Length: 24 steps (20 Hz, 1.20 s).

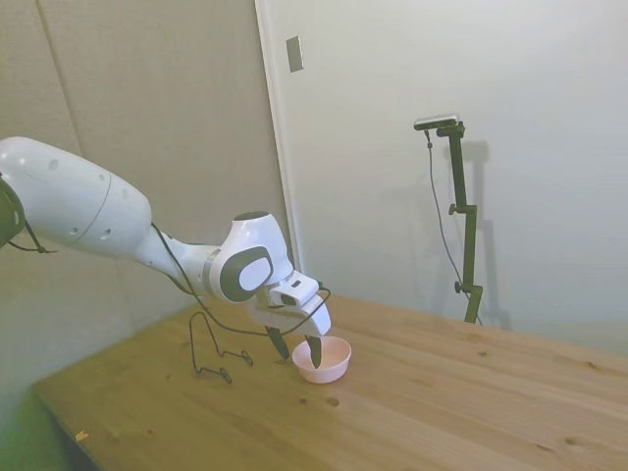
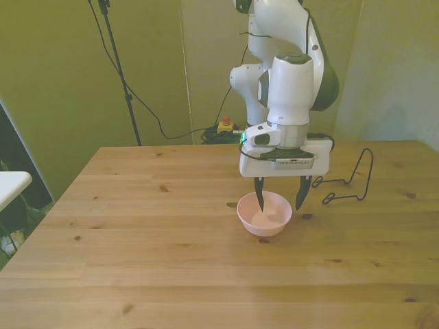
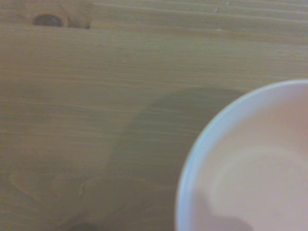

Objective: Load the bowl

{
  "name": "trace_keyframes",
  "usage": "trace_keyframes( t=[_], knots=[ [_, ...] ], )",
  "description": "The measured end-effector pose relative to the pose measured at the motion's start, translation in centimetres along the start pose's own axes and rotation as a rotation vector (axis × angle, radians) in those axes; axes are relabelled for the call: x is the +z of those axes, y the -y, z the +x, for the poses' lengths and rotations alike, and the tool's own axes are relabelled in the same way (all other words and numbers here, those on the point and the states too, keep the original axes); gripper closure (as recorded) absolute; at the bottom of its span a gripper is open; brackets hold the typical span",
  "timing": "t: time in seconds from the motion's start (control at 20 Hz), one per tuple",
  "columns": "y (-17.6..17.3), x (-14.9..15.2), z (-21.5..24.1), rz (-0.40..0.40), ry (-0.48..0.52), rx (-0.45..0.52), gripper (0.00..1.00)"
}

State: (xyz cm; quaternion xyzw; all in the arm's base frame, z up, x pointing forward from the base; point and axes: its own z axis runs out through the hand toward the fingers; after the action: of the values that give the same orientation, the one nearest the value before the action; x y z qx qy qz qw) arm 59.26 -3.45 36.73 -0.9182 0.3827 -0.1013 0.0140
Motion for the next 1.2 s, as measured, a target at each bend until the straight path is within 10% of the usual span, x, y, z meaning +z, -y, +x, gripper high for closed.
trace_keyframes(
  t=[1.2],
  knots=[
    [2.0, 0.2, 0.5, 0.037, 0.041, 0.061, 1.00]
  ],
)
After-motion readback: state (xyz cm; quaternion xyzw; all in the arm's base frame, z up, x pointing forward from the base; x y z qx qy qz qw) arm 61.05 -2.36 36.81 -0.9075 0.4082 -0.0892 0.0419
